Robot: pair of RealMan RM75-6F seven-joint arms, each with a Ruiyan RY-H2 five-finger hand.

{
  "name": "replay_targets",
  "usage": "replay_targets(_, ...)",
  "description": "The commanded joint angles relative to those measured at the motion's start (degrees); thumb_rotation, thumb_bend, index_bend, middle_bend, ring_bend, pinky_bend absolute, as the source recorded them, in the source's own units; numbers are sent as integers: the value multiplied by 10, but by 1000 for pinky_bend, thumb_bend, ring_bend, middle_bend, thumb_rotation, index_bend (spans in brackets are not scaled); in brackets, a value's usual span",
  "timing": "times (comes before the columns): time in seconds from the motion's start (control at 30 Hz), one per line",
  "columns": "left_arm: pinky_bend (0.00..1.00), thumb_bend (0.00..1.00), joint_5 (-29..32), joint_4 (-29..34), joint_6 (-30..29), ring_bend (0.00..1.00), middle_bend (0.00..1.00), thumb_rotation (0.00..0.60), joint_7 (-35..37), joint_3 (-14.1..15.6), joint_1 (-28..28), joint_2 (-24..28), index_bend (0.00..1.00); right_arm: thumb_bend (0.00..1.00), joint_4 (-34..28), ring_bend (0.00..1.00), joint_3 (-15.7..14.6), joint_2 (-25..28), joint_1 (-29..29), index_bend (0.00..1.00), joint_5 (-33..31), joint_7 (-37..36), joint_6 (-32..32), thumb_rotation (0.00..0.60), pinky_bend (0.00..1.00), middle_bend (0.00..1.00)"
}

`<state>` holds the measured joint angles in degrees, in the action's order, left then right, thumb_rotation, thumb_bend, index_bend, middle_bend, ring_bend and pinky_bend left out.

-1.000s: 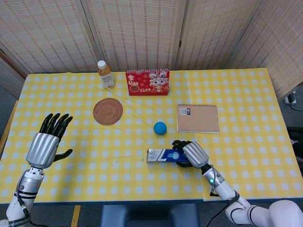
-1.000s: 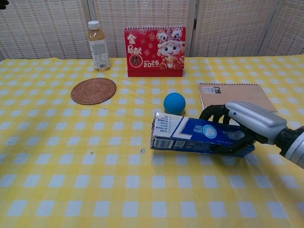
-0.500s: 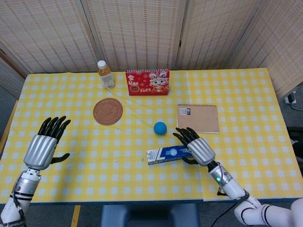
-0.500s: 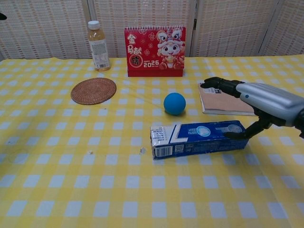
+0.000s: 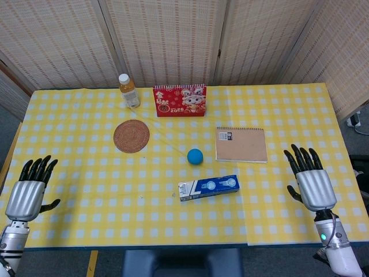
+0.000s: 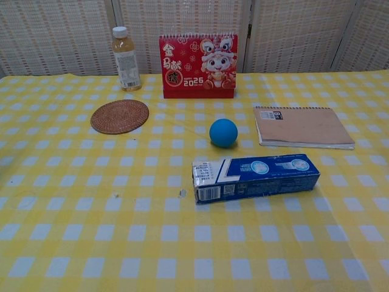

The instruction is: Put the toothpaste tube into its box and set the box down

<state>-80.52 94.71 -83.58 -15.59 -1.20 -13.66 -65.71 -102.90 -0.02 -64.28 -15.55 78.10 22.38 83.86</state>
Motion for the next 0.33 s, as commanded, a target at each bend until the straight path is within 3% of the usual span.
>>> replay_targets(0.03,15,135,-22,-75,-52,0,50,600,55,11,39,-48,0,289,81,0,-25,-20,80,0,22,-102,71,600,0,0)
replay_targets(0.33,19,135,-10,-126,-28,0,50,600,107,0,44,-62,0,290,103,0,-20,-16,93,0,37,-133,56,600,0,0)
